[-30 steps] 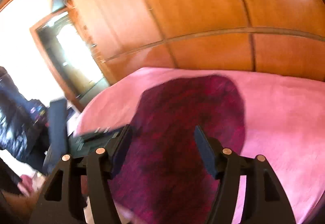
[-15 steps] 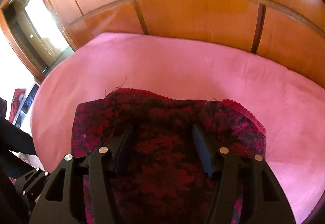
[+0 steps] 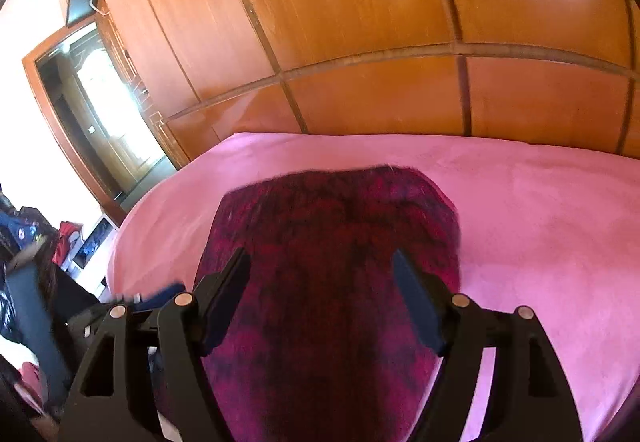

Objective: Fold small clothes

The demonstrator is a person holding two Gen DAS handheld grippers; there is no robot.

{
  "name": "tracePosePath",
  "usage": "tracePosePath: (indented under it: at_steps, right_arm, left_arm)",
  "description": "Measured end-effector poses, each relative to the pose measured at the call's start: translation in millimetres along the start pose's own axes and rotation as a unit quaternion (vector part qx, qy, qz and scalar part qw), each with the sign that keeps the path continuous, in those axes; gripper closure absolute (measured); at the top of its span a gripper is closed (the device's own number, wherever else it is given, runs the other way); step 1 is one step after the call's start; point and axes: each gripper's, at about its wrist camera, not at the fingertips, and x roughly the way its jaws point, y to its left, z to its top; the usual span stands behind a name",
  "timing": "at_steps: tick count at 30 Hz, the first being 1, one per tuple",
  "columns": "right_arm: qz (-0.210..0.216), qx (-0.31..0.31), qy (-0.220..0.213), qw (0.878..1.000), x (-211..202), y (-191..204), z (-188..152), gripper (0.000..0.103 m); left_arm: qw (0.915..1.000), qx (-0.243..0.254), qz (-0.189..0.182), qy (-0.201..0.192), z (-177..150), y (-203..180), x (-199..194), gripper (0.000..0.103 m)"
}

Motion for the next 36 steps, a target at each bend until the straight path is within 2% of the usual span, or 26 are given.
tracePosePath:
  at_steps: [4, 7, 9, 18, 28, 31, 33, 35, 36]
  right_arm:
    - [0.0, -0.016, -0.006, 1.0, -20, 9, -26, 0.033]
    - [-0.007, -0.025, 0.023, 0.999, -1, 14, -49, 0.033]
    - [-0.031, -0.044, 0.013, 0.998, 8, 18, -59, 0.032]
    - [-0.044, -0.054, 0.003, 0.998, 8, 23, -65, 0.029]
    - [-0.039, -0.043, 0.004, 0.998, -22, 24, -72, 0.03]
    - [-0.038, -0.034, 0.026, 0.998, -16, 22, -83, 0.028]
    - [-0.054, -0.043, 0.032, 0.997, -6, 24, -92, 0.025]
    - [-0.055, -0.054, 0.026, 0.997, -4, 27, -94, 0.021]
    - [-0.049, -0.055, 0.026, 0.997, -5, 28, -93, 0.016]
  left_arm:
    - [1.0, -0.001, 0.002, -0.001, -4, -2, -2, 0.065]
    - [1.0, -0.002, 0.007, -0.002, -6, -2, -2, 0.065]
    - [1.0, -0.005, 0.002, 0.003, -9, -2, 0, 0.065]
    - [0.9999, -0.01, 0.003, 0.002, -15, 2, -1, 0.065]
    - [0.9998, -0.018, -0.003, 0.002, -20, 7, -2, 0.065]
    - [0.9998, -0.019, -0.007, 0.002, -21, 8, -1, 0.065]
    - [0.9994, -0.027, -0.019, 0.01, -25, 12, 5, 0.065]
    - [0.9986, -0.043, -0.029, 0.012, -28, 21, 8, 0.06]
    - [0.9984, -0.048, -0.029, 0.009, -30, 25, 8, 0.052]
